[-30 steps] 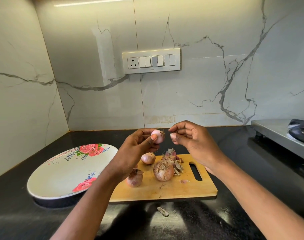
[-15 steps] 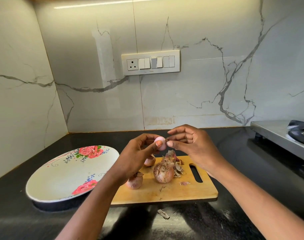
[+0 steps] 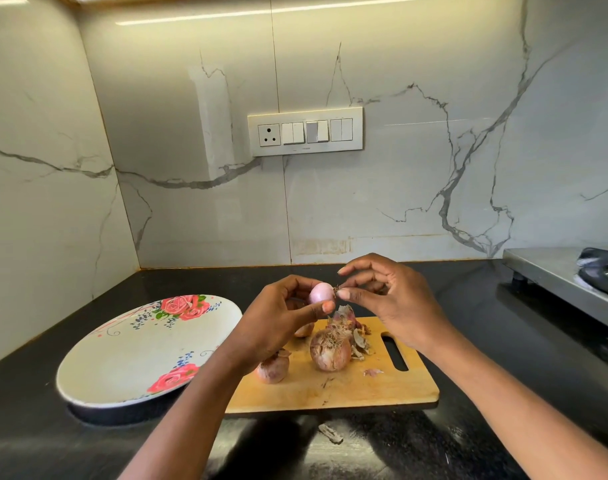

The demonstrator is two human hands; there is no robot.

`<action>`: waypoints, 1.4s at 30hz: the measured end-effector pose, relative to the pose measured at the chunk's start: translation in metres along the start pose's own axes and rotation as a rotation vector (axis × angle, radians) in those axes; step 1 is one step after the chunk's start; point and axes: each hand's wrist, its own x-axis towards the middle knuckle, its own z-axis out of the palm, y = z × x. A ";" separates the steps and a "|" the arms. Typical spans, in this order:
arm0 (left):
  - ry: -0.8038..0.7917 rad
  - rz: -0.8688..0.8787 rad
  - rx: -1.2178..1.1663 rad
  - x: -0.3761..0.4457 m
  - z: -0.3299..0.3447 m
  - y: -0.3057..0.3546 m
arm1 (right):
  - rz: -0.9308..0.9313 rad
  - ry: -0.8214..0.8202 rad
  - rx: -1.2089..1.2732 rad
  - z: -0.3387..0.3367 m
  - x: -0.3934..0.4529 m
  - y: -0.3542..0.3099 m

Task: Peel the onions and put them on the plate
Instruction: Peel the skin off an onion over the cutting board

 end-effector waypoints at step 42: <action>0.017 -0.012 0.015 0.000 0.001 0.006 | 0.148 -0.025 0.204 -0.003 0.004 -0.001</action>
